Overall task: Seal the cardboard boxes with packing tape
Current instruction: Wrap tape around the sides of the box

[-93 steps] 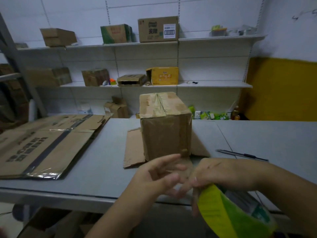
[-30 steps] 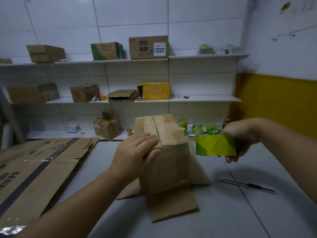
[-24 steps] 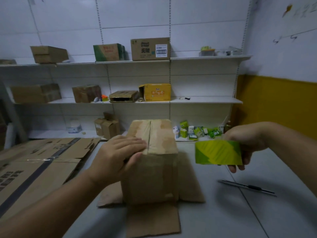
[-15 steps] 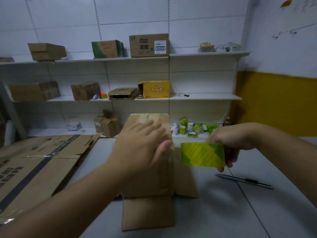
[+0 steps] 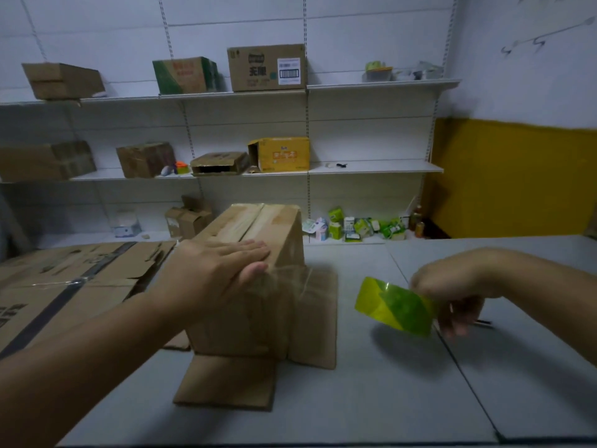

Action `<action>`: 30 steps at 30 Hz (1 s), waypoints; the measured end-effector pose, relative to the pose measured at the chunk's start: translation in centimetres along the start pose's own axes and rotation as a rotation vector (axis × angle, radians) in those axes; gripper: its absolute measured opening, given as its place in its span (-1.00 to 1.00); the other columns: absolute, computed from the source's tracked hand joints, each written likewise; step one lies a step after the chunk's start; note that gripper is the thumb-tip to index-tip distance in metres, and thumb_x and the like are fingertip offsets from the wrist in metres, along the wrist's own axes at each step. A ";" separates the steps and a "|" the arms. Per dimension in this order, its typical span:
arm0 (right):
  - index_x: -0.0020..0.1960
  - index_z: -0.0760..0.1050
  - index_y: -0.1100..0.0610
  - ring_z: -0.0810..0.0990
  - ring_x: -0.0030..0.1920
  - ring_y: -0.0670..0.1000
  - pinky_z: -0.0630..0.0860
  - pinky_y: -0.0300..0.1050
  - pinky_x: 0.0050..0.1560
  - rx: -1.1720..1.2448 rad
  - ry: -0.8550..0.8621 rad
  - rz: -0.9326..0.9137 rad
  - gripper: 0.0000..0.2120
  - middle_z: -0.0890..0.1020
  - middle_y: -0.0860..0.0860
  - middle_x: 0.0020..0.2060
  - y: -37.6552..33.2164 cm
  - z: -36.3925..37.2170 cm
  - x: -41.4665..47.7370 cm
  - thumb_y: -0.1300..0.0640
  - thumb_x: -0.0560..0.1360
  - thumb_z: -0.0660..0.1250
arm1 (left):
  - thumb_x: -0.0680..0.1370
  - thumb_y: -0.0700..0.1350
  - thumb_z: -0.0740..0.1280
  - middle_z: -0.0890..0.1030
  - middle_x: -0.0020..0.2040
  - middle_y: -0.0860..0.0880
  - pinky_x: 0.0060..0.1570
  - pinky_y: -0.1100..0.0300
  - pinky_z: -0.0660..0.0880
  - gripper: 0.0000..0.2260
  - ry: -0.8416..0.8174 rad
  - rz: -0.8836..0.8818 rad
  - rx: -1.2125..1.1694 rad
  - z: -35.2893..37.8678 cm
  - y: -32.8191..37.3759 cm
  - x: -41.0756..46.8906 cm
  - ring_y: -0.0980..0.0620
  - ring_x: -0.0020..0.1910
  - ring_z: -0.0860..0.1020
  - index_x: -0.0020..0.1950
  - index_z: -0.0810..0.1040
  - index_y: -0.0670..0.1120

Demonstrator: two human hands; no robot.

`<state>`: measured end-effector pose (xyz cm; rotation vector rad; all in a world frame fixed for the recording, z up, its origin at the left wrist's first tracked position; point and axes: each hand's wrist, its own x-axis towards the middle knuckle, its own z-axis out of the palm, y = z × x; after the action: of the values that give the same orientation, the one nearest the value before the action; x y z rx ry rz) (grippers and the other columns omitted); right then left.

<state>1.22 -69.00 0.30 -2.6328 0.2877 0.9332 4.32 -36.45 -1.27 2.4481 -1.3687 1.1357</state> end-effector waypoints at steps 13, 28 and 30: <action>-0.15 0.54 0.15 0.49 -0.54 -0.02 0.38 -0.27 -0.51 0.254 0.303 -0.233 -0.89 0.53 0.03 -0.48 1.2 5.4 2.1 0.26 0.45 0.23 | 0.63 0.02 0.10 0.68 -0.08 -0.04 -0.03 0.11 0.56 -0.68 0.147 0.056 -0.059 1.0 -0.5 -0.5 0.04 -0.06 0.65 0.05 0.60 -0.10; 0.14 0.50 -0.02 0.45 0.12 0.01 0.44 -0.06 0.08 -0.229 0.812 -0.125 -0.76 0.49 -0.05 0.10 7.1 7.1 5.6 -0.09 0.55 0.20 | 0.49 -0.07 0.27 0.57 -0.07 -0.05 0.04 0.24 0.39 -0.90 0.441 -0.427 -0.239 0.8 4.2 -4.0 0.03 -0.02 0.50 -0.01 0.50 0.01; -0.09 0.50 -0.05 0.47 -0.01 -0.02 0.43 -0.10 -0.07 -0.133 0.849 -0.195 -0.91 0.50 -0.11 -0.10 7.6 7.5 6.1 -0.05 0.52 0.29 | 0.29 -0.08 0.42 0.57 -0.27 0.05 -0.19 0.39 0.44 -0.86 0.648 -0.909 -0.806 0.5 9.2 -5.2 0.16 -0.24 0.51 -0.21 0.52 0.08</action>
<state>-0.70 -73.72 -10.89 -2.9647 0.1528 -0.2775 -4.10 -38.51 -7.33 1.5515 -0.3014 0.7736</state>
